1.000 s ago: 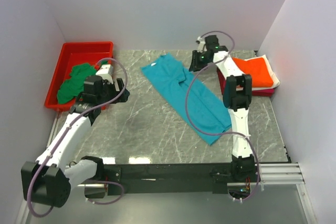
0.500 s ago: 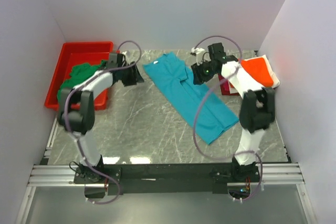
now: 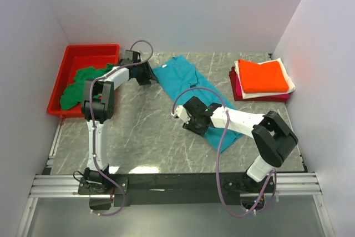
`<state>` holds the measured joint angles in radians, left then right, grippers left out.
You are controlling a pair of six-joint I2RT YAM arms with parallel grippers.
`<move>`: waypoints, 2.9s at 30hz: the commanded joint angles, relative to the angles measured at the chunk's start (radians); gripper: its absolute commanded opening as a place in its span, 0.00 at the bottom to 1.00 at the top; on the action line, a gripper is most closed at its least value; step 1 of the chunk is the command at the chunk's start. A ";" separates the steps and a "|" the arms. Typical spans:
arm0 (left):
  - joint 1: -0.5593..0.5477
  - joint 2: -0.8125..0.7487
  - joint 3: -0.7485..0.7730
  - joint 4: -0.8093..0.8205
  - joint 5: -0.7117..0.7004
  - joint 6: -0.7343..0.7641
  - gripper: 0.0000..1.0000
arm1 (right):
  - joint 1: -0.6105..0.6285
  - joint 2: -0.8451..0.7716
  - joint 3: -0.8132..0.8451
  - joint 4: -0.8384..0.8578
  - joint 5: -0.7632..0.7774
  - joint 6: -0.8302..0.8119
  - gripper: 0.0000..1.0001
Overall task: Fold and stack the t-shirts
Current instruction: Fold the tshirt
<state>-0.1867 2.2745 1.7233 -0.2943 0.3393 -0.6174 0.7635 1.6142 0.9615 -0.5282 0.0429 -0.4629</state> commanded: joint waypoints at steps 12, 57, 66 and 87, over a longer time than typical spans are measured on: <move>0.007 0.160 0.182 -0.025 0.058 -0.061 0.45 | 0.085 0.133 0.019 -0.010 0.158 0.107 0.35; 0.058 -1.169 -0.844 0.043 -0.016 0.424 0.95 | -0.604 0.690 1.112 -0.122 -0.733 0.562 0.43; 0.058 -1.176 -0.846 0.040 0.003 0.424 0.95 | -0.602 0.811 1.198 -0.092 -0.712 0.641 0.43; 0.058 -1.158 -0.846 0.038 0.018 0.423 0.95 | -0.601 0.872 1.209 -0.105 -0.724 0.641 0.24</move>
<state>-0.1276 1.1255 0.8677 -0.2752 0.3359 -0.2211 0.1574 2.4920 2.1262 -0.6430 -0.6537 0.1726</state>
